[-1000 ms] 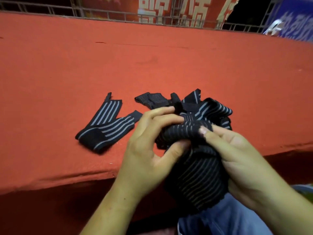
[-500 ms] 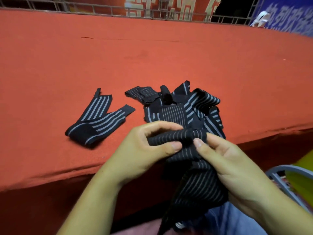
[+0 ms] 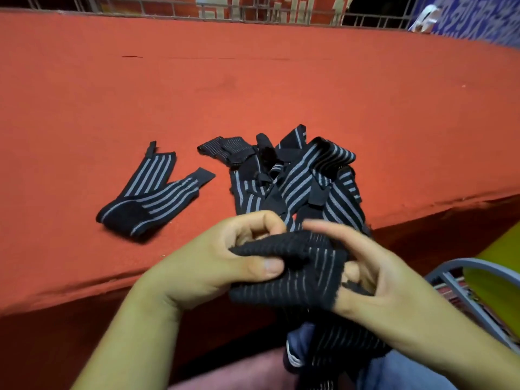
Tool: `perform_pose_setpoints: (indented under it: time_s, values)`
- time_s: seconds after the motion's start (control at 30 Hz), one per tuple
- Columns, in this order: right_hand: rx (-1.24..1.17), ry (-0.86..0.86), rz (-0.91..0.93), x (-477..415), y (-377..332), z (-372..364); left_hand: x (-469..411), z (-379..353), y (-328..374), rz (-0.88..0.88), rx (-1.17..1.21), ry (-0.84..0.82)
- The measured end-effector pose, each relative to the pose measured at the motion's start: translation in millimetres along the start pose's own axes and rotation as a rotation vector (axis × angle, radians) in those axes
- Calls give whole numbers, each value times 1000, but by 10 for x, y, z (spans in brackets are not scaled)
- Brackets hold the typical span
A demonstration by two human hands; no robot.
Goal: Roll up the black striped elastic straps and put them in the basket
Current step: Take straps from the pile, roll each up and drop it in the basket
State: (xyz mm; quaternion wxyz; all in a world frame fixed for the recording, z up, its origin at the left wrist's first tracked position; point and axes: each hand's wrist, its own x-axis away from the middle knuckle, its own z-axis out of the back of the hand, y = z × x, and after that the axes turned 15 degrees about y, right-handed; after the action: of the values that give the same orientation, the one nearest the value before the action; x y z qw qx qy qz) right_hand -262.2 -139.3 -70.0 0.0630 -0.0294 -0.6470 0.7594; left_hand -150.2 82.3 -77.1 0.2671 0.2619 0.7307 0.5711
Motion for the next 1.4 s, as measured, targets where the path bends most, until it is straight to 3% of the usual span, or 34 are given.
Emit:
perform_pose_setpoints:
  time_s: [0.2,0.33,0.5,0.6,0.73,1.03,1.23,1.4]
  values:
    - [109,193,-13,-33,153,-169,-56,12,-84,105,-6,125]
    - [91,236,-49,-32,198,-214,-70,25,-105,151,-82,199]
    - [107,195,-89,-17,255,-175,-94,87,-100,55,-210,381]
    - [153,175,-93,-39,313,-118,-121,52,-110,6,-123,456]
    - [202,115,-123,5,469,-4,-149,150,-6,-129,185,659]
    - [10,217,-130,-31,270,259,-147,119,-54,-73,140,597]
    - [58,172,-156,-83,121,515,-161,258,28,-151,246,776]
    - [-151,264,-235,-65,157,689,-99,406,89,-205,320,893]
